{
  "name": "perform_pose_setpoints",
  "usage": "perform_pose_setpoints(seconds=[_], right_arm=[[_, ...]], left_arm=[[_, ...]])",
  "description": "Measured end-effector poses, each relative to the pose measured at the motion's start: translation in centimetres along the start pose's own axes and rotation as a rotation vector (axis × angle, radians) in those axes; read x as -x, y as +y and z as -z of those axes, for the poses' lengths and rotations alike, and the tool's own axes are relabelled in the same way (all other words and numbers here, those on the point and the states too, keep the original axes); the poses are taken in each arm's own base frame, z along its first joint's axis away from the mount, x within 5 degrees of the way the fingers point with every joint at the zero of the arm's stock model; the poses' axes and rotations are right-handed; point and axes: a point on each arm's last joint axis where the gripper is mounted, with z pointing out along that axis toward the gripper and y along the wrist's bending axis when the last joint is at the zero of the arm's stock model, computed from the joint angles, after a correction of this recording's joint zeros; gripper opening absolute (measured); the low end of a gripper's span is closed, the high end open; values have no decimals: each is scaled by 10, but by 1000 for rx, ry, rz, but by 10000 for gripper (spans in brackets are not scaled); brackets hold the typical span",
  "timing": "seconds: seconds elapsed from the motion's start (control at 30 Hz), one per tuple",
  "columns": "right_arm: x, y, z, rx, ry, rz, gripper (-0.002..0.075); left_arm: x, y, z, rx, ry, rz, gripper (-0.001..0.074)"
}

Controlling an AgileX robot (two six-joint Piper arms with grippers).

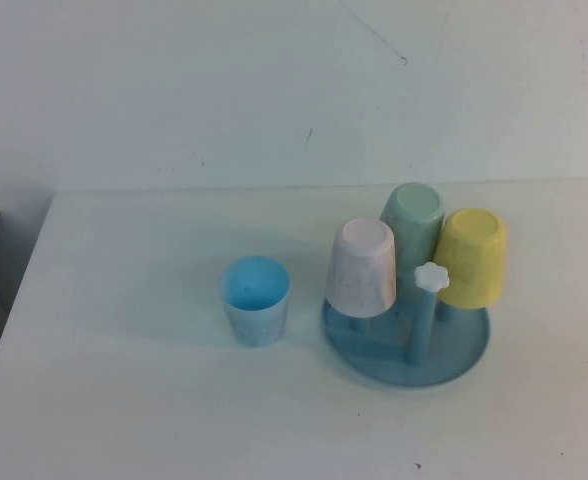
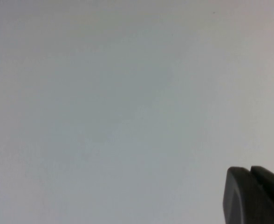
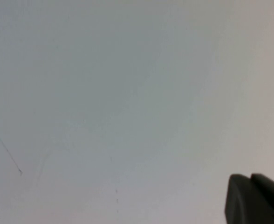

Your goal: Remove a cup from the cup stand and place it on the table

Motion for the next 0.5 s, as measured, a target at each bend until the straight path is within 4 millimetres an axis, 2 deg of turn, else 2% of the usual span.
perform_pose_setpoints(seconds=[0.07, 0.17, 0.3, 0.4, 0.5], right_arm=[[10, -3, -1, 4, 29, 32, -1], [23, -8, 0, 21, 115, 51, -1], [36, -14, -5, 67, 298, 55, -1], [44, -17, -16, 113, 463, 48, -1], [53, -18, -36, 180, 619, 43, -1]], left_arm=[[-4, 3, -1, 32, 56, 65, -3], [-5, 5, -10, 77, 244, 121, -3], [14, 5, -25, 104, 467, 142, -3], [26, 4, -37, 124, 628, 178, -3], [29, 3, -50, 142, 825, 195, -3]])
